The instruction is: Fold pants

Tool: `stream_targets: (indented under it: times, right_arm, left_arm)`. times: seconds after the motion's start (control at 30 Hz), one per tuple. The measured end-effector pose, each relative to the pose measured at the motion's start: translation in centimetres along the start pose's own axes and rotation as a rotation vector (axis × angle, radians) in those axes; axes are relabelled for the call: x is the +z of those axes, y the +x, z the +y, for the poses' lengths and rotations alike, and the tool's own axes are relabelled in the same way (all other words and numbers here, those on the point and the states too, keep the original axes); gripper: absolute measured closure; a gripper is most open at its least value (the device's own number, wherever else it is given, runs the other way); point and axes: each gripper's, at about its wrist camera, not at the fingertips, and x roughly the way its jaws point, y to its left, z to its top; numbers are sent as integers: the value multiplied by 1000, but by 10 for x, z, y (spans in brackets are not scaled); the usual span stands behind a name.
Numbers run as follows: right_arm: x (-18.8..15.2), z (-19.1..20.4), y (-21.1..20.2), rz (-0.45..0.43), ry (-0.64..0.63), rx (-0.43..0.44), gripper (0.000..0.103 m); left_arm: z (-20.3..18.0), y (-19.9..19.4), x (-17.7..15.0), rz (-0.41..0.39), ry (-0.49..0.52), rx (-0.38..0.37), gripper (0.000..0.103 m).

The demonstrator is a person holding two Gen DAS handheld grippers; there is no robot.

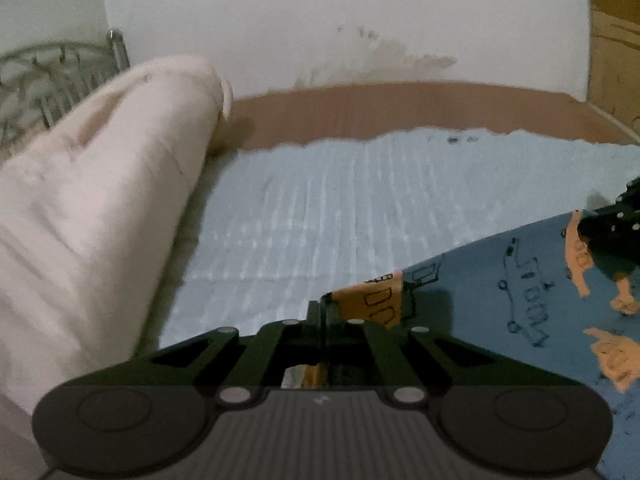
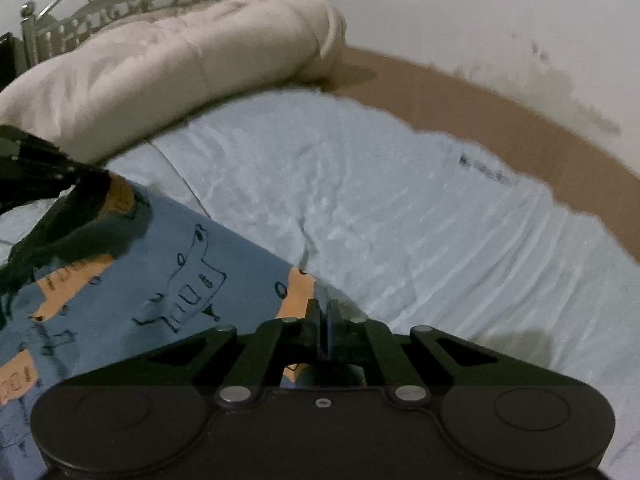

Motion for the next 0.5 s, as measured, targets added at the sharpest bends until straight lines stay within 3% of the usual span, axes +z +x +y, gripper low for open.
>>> stream_targets:
  times: [0.33,0.5]
  right_arm:
    - [-36,55,-140,-186,-153,-91,103]
    - [-76,97,-200,-224,-215,-127,103]
  left_arm:
    - [-12,-124,-37,-301,89,-31,103]
    - [-29,-163,-70,-378,148,-27,103]
